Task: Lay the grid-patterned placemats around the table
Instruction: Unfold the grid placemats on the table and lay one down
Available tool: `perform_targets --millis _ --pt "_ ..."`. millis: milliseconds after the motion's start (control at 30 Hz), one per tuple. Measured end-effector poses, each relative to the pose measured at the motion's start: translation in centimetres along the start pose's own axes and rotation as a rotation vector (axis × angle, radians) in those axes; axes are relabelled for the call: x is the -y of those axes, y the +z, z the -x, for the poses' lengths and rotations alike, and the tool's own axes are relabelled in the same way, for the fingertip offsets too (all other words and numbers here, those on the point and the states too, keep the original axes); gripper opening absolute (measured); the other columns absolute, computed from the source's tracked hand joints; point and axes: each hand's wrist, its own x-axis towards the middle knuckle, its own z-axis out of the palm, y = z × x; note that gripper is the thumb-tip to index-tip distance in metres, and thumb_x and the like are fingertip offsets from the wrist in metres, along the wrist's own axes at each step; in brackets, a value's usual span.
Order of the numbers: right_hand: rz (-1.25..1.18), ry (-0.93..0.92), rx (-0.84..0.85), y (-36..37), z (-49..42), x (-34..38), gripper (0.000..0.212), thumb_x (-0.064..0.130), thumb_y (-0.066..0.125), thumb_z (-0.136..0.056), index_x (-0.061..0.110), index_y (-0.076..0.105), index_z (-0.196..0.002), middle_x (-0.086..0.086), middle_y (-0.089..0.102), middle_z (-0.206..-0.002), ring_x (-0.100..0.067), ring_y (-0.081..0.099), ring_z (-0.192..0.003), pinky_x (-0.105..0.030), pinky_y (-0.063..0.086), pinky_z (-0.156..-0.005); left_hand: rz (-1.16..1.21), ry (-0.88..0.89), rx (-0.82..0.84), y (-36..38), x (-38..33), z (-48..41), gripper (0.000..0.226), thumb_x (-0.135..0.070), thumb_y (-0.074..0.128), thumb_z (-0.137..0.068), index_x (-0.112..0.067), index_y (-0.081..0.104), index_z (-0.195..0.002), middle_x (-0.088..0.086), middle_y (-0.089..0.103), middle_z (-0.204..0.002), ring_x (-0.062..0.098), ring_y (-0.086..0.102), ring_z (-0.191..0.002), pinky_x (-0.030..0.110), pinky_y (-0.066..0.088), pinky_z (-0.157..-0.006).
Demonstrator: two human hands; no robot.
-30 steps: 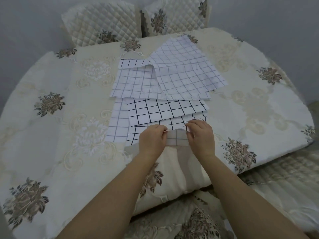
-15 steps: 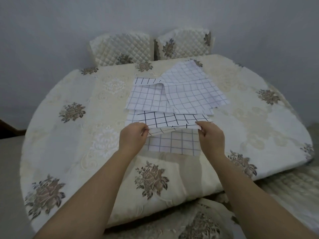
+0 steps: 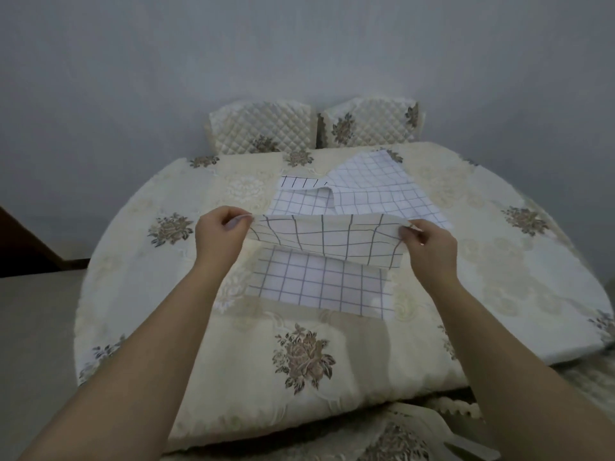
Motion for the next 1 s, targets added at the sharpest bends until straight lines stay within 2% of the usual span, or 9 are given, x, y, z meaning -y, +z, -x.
perform_targets --millis 67,167,300,467,567,633,733,833,1000 --pt "-0.087 0.019 0.030 0.0 -0.5 1.7 0.008 0.017 0.061 -0.089 0.016 0.069 -0.087 0.010 0.063 -0.074 0.000 0.054 -0.068 -0.003 0.036 -0.059 0.083 -0.013 -0.042 -1.3 -0.7 -0.2 0.005 -0.015 0.069 -0.084 -0.014 0.072 -0.080 -0.005 0.067 -0.075 -0.001 0.060 -0.070 0.016 0.044 -0.063" --pt "-0.222 0.041 0.064 0.5 -1.0 4.0 0.019 0.005 0.057 -0.086 0.019 0.070 -0.089 0.010 0.066 -0.079 -0.003 0.057 -0.071 -0.019 0.043 -0.063 0.161 -0.036 -0.105 -3.5 -1.6 -0.4 0.004 -0.015 0.071 -0.081 -0.018 0.071 -0.077 -0.006 0.065 -0.070 0.001 0.057 -0.063 0.017 0.043 -0.059" --pt "-0.338 0.012 0.092 1.5 -1.6 6.7 0.015 0.008 0.057 -0.089 0.015 0.070 -0.091 -0.011 0.065 -0.078 -0.012 0.053 -0.070 -0.026 0.042 -0.064 0.262 -0.088 -0.157 -7.1 -2.2 -0.9 0.009 -0.016 0.074 -0.078 -0.023 0.071 -0.073 0.000 0.065 -0.069 0.013 0.057 -0.065 0.025 0.046 -0.059" --pt "-0.413 -0.059 0.115 2.5 -2.1 9.8 0.011 0.015 0.059 -0.091 0.011 0.067 -0.085 0.004 0.060 -0.069 0.008 0.052 -0.057 -0.007 0.040 -0.058 0.284 -0.046 -0.205 -10.8 -3.2 -1.0 0.008 -0.012 0.070 -0.080 -0.012 0.066 -0.074 0.000 0.056 -0.069 0.010 0.049 -0.064 0.021 0.040 -0.062" --pt "-0.453 -0.059 0.109 3.1 -2.4 10.9 0.016 0.017 0.061 -0.090 0.003 0.067 -0.085 -0.003 0.056 -0.068 -0.005 0.049 -0.063 -0.023 0.040 -0.063 0.276 -0.036 -0.237 -12.8 -3.6 -1.1 0.016 -0.020 0.072 -0.078 -0.004 0.069 -0.077 0.003 0.061 -0.072 0.014 0.053 -0.067 0.029 0.044 -0.066" --pt "-0.472 -0.058 0.112 3.3 -2.5 11.5 0.015 0.018 0.063 -0.088 0.005 0.068 -0.085 -0.001 0.059 -0.069 -0.010 0.051 -0.067 -0.028 0.041 -0.066 0.285 -0.030 -0.240 -13.9 -4.1 -1.0 0.007 -0.021 0.073 -0.078 -0.014 0.072 -0.078 0.004 0.067 -0.078 0.016 0.061 -0.073 0.034 0.052 -0.074" --pt "-0.477 -0.064 0.122 3.2 -2.5 12.7 0.014 0.016 0.062 -0.088 0.016 0.065 -0.074 0.016 0.058 -0.053 0.000 0.051 -0.056 -0.020 0.043 -0.061 0.281 -0.006 -0.258 -15.0 -4.8 -1.0 0.005 -0.018 0.070 -0.083 -0.016 0.071 -0.087 0.005 0.070 -0.087 0.016 0.064 -0.081 0.035 0.054 -0.082" --pt "-0.489 -0.088 0.109 2.9 -2.7 13.8 0.010 0.015 0.062 -0.089 0.015 0.066 -0.080 0.014 0.061 -0.059 0.007 0.053 -0.055 -0.015 0.043 -0.061 0.273 0.025 -0.267 -15.8 -5.6 -1.3 0.013 -0.017 0.066 -0.086 -0.010 0.071 -0.096 0.000 0.067 -0.083 0.013 0.061 -0.081 0.032 0.051 -0.081" --pt "-0.503 -0.109 0.119 2.0 -3.2 15.7 0.024 0.011 0.061 -0.089 0.023 0.061 -0.068 0.022 0.057 -0.047 0.008 0.050 -0.049 -0.008 0.039 -0.052 0.255 0.076 -0.298 -16.6 -7.1 -1.9 0.005 -0.015 0.066 -0.087 -0.020 0.069 -0.085 0.002 0.066 -0.083 0.014 0.060 -0.080 0.034 0.053 -0.082"
